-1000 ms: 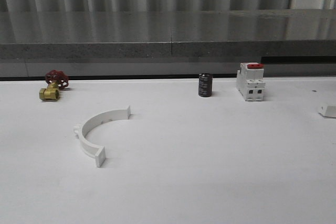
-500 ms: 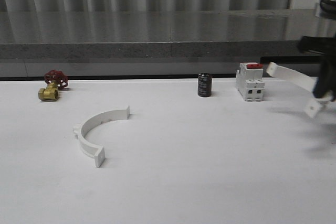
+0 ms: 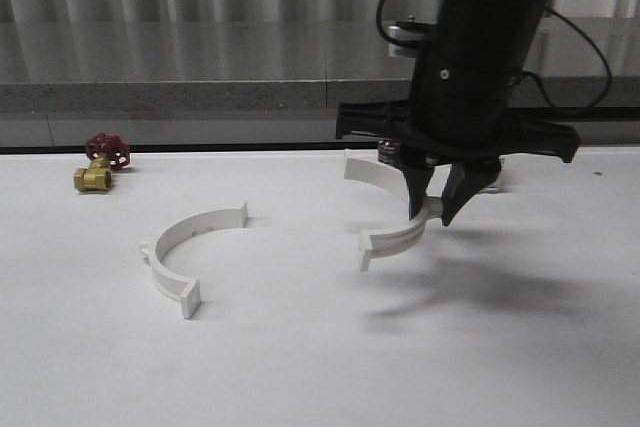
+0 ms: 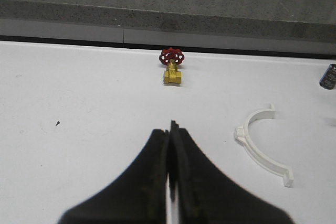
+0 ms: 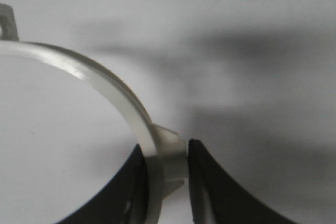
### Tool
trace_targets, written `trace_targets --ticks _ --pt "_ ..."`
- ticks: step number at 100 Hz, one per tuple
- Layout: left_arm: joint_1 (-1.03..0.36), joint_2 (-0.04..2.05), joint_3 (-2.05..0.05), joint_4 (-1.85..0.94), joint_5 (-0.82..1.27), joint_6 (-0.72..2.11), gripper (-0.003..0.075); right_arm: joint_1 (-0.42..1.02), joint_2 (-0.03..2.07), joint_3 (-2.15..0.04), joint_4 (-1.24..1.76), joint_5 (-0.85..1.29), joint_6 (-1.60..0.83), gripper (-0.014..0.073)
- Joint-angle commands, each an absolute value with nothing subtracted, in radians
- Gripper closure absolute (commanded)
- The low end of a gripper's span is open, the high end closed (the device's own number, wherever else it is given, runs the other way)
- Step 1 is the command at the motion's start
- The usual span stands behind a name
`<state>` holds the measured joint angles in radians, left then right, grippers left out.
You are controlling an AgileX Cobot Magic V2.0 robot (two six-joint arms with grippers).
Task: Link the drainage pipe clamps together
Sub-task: 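Carry the clamp half toward the placed half, aligning their ends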
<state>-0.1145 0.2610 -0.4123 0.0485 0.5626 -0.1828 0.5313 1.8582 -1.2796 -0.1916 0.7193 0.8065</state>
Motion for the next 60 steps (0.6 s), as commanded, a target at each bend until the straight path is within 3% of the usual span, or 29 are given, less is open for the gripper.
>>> trace_targets --ticks 1,60 --pt "-0.112 0.269 -0.439 0.048 0.488 -0.184 0.0741 0.583 1.852 -1.369 -0.365 0.797 0.954 0.0649" --pt "-0.112 0.269 -0.439 0.048 0.488 -0.184 0.0741 0.654 1.909 -1.486 -0.376 0.84 0.965 0.0649"
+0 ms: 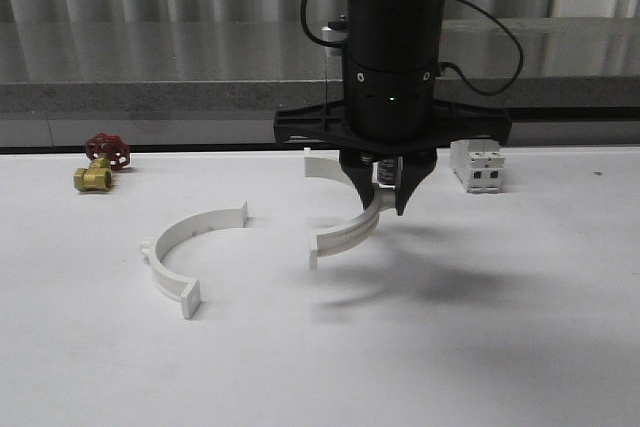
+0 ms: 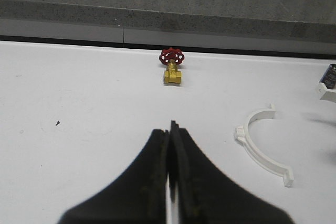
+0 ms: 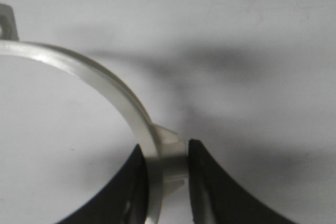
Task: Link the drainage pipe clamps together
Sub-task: 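Carry the clamp half toward the placed half, aligning their ends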
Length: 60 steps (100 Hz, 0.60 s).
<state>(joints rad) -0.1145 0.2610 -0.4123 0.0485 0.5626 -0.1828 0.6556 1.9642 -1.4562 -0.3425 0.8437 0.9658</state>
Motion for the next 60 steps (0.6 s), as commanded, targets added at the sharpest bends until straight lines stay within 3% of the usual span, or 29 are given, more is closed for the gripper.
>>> trace_targets --ticks 1,60 --pt "-0.112 0.269 -0.439 0.048 0.488 -0.184 0.0741 0.654 1.909 -1.486 -0.376 0.84 0.965 0.0649" --pt "-0.112 0.269 -0.439 0.048 0.488 -0.184 0.0741 0.665 1.914 -1.488 -0.265 0.743 1.025 0.0649"
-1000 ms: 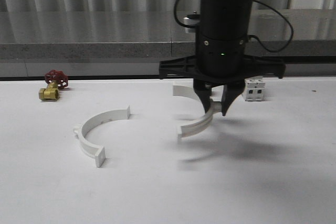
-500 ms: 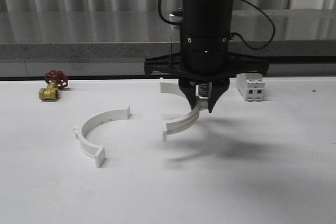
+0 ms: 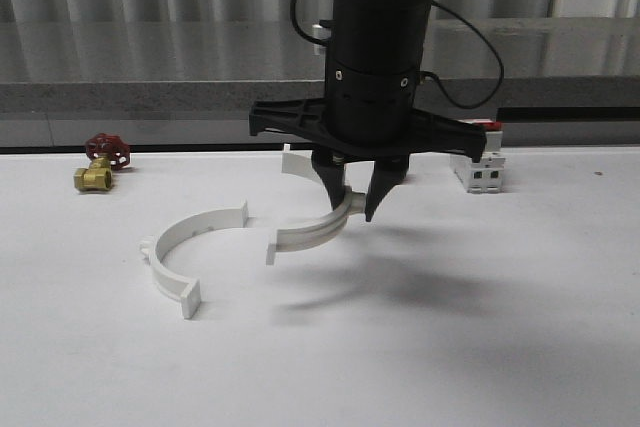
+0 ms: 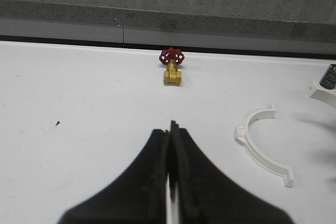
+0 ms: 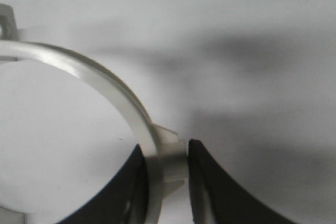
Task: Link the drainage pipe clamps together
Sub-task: 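Carry the clamp half toward the placed half, aligning their ends, then press the held half against the placed half to close the ring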
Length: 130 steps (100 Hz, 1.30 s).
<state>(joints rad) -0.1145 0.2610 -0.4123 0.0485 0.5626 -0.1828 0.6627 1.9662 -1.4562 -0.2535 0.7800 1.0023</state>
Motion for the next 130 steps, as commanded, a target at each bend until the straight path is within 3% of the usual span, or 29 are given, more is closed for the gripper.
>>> trace_targets --ticks 1,68,130 --pt "-0.112 0.269 -0.439 0.048 0.488 -0.184 0.0741 0.665 1.914 -1.488 -0.265 0.743 1.028 0.0649" --pt "-0.112 0.269 -0.439 0.048 0.488 -0.184 0.0741 0.735 2.077 -1.649 -0.256 0.818 1.051 0.0649" --pt "-0.112 0.269 -0.439 0.048 0.488 -0.184 0.0741 0.74 2.083 -1.652 -0.276 0.851 1.143 0.0649"
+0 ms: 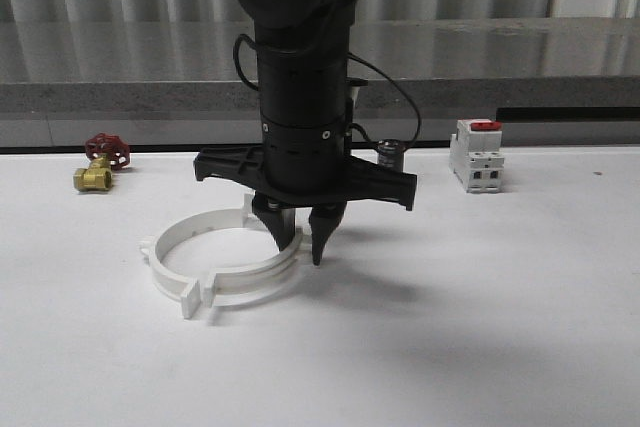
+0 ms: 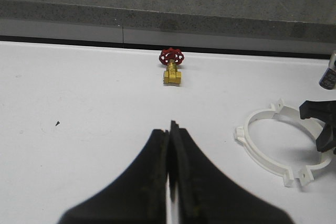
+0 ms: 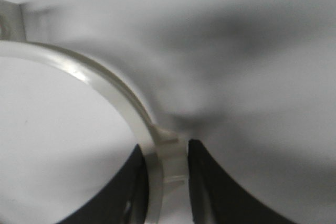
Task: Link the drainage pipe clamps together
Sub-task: 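Press the held half against the placed half to close the ring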
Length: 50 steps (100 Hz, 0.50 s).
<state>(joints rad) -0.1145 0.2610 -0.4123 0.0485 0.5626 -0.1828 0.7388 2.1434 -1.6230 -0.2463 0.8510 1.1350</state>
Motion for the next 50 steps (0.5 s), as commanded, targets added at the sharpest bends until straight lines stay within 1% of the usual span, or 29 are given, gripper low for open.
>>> trace_targets --ticks 1,50 --pt "-0.112 0.269 -0.439 0.048 0.488 -0.184 0.0741 0.74 2.083 -1.652 -0.276 0.852 1.143 0.0649" --pt "-0.112 0.269 -0.439 0.048 0.488 -0.184 0.0741 0.74 2.089 -1.652 -0.275 0.844 1.153 0.0649"
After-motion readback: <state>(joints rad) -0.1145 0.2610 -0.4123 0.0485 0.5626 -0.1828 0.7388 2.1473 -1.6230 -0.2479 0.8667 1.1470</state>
